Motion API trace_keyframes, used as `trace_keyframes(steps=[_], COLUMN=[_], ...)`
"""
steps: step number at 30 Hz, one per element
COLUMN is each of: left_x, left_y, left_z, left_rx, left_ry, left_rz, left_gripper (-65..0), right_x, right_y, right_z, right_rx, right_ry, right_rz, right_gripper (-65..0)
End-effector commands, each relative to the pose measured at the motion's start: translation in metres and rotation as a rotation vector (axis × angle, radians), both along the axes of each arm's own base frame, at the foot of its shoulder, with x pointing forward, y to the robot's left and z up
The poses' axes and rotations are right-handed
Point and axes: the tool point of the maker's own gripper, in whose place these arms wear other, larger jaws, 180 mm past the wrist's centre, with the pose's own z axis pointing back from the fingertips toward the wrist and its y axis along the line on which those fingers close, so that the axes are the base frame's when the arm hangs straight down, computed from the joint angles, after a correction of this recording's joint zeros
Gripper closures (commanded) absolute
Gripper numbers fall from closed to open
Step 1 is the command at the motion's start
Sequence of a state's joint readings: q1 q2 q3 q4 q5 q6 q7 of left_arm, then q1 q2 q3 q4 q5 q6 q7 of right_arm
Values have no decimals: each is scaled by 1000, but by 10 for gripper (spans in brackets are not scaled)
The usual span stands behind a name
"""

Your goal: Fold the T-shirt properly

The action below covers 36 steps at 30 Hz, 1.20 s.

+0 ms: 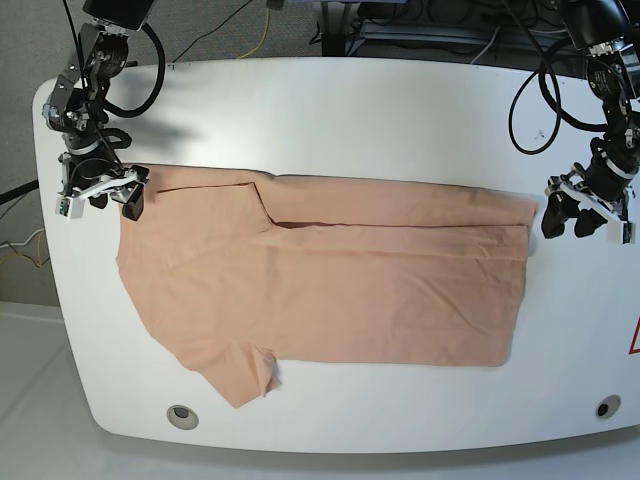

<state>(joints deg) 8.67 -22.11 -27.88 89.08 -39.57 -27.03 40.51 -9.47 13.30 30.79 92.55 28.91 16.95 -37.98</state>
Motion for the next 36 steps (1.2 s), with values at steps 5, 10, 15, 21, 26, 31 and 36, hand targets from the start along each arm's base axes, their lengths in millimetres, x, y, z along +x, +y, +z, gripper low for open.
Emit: trace_keyframes(steps=[5, 10, 15, 21, 26, 31, 36], left_x=[12, 14, 20, 23, 23, 22, 18], left_y=[2, 2, 9, 11, 8, 2, -1], left_z=[11, 3, -15, -26, -24, -23, -30], left_rx=[-24, -56, -106, -100, -52, 2, 23], left_ry=[-63, -56, -26, -7, -9, -17, -7], left_rz=[17, 36, 74, 87, 64, 37, 49], left_gripper=[-397, -404, -405, -406, -400, -389, -386], right_x=[5, 5, 5, 5, 1, -5, -7], right_y=[1, 3, 1, 1, -2, -7, -11], right_z=[4, 2, 5, 3, -8, -21, -28], right_rx=[-5, -1, -1, 1, 12, 25, 11], right_ry=[-14, -9, -10, -5, 20, 48, 49], right_rz=[14, 20, 21, 17, 6, -18, -32], right_gripper=[-417, -416, -417, -417, -418, -419, -420])
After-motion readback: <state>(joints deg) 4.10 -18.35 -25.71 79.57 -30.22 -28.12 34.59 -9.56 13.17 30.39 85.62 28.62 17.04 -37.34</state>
